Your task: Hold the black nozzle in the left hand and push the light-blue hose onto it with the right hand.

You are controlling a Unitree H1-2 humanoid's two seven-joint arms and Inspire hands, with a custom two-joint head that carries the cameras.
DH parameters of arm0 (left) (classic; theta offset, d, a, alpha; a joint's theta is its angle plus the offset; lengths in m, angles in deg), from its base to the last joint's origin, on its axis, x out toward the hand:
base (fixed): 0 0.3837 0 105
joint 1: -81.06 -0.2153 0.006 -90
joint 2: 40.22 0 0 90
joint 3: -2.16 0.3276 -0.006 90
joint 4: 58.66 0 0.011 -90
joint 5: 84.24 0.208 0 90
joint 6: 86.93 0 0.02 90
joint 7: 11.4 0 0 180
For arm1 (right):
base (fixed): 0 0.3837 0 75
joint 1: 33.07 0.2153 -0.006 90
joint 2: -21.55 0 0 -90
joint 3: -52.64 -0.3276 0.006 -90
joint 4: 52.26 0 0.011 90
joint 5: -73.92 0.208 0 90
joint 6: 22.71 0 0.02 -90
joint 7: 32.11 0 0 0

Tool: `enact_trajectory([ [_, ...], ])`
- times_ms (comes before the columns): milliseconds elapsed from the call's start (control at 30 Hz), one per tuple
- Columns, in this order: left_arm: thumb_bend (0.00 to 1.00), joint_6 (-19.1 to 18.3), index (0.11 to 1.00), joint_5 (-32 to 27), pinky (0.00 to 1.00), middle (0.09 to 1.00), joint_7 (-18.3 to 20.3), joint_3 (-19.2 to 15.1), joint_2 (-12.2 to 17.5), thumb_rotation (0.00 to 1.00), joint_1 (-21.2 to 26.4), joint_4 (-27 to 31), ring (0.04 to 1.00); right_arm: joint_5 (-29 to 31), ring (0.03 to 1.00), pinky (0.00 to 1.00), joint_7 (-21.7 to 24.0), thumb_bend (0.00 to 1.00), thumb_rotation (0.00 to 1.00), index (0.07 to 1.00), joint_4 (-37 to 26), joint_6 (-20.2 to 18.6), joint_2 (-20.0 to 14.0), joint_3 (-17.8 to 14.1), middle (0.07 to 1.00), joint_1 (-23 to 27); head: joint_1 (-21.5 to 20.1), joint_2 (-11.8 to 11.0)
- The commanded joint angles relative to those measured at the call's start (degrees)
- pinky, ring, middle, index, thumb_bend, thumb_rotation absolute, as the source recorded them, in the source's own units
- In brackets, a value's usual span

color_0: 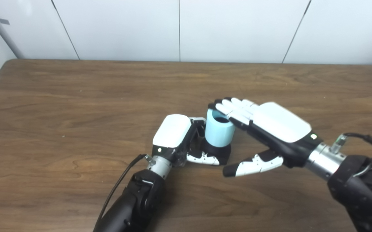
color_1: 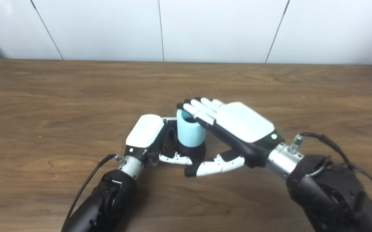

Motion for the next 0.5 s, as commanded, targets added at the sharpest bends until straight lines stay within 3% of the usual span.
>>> enact_trajectory([
  [0, 0.48, -4.42, 0.485, -0.44, 0.38, 0.522, 10.78, 2.65, 2.39, 0.0, -6.16, -6.4, 0.505, 0.99, 1.0, 0.98, 0.32, 0.63, 1.0, 0.997, -4.14, -1.06, 0.2, -2.51, 1.0, 3.67, 0.13, 0.08],
  [467, 0.48, -4.0, 0.499, -0.89, 0.37, 0.511, 10.11, 2.2, 2.46, 0.0, -6.05, -6.63, 0.498, 3.48, 1.0, 0.93, -0.72, 0.62, 0.99, 0.979, -1.83, -2.28, 2.11, -6.76, 0.994, 2.54, 0.1, 0.07],
])
